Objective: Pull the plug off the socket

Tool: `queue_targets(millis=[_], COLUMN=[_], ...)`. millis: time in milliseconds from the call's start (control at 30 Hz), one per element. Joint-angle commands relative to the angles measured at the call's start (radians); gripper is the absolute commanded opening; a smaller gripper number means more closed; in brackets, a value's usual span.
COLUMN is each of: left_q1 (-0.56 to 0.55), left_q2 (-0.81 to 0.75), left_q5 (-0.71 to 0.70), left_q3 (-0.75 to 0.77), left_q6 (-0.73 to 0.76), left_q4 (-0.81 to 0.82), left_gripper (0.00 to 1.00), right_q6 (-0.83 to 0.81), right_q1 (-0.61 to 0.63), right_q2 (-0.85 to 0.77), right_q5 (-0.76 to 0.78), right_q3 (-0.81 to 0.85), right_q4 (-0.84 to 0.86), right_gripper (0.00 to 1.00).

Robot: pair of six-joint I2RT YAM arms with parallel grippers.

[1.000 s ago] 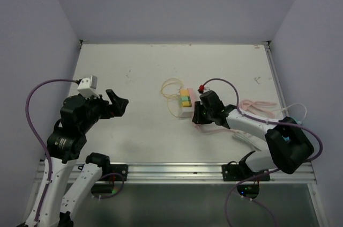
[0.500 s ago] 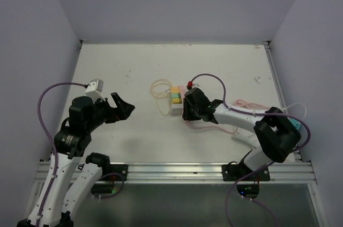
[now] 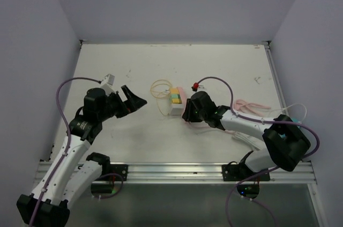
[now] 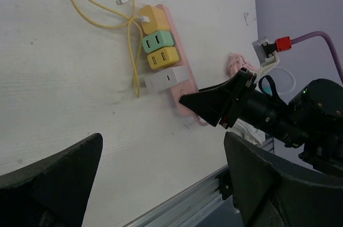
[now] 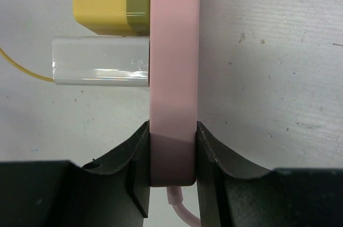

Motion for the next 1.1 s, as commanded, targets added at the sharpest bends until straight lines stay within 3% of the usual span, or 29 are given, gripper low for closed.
queue_targets(millis=[0,233,500,733,1067], left_q1=[-0.059,-0.357,-0.5,-0.546,-0.547], left_q2=[0.06,0.239,0.459,0.588,0.747], left_q5=[-0.021,-0.273,-0.429,-0.494,-0.474], left_q3=[-0.003,0.04,0.097,0.155,0.201], left_q6=[-0.093,-0.199,-0.222,-0.204,-0.187], left_q4=[0.163,0.248,0.358,0.409,0.438], left_gripper=[0.99,0.98,0.95,0.95,0.94], right_q6=[0.061,0.089,0.119,0.136,0.089], right_q1=[-0.012,-0.029,-0.069,-0.119,-0.139], right_q2=[-0.003,-0.006,-0.031,-0.011,-0.028], right_q5=[-0.018,-0.026,-0.098,-0.167,-0.182], right_q3=[-0.046,-0.158,-0.262,-0.324,-0.305], right_q4=[0.161,0.268,0.419,0.514,0.443], right_gripper=[0.0,0.0,0.0,0.0,0.0])
